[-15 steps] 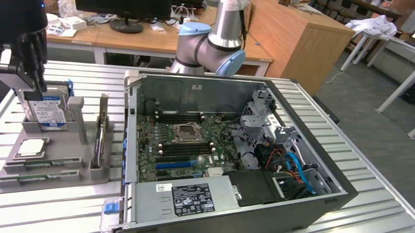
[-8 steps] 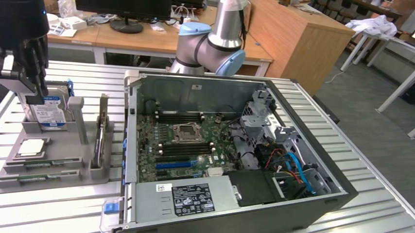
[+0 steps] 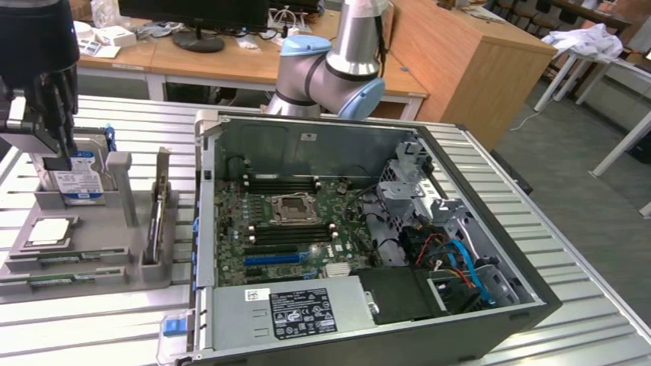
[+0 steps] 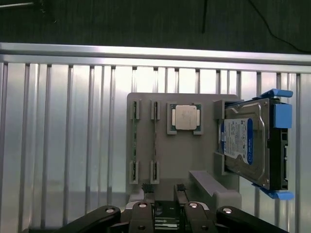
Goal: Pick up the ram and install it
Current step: 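Pick up the ram and move it above insertion slot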
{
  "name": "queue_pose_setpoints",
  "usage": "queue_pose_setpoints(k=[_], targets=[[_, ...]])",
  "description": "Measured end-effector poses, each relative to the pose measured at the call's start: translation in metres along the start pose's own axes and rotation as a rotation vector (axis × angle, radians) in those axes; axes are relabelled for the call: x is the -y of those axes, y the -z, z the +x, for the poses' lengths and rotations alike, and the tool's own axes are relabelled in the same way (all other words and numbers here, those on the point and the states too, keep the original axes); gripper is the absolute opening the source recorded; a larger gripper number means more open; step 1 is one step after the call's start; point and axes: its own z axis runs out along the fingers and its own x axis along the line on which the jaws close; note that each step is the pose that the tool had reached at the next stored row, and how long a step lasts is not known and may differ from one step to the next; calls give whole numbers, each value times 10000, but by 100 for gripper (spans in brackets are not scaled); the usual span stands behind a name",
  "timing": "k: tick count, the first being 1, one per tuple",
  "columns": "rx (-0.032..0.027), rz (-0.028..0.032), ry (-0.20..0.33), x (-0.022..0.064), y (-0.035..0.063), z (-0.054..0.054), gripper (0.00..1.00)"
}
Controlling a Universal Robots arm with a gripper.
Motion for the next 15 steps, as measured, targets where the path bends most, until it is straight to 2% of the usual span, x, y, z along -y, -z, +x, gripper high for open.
queue_pose_setpoints(k=[15], targets=[[1, 0, 1, 6, -174, 5, 30]])
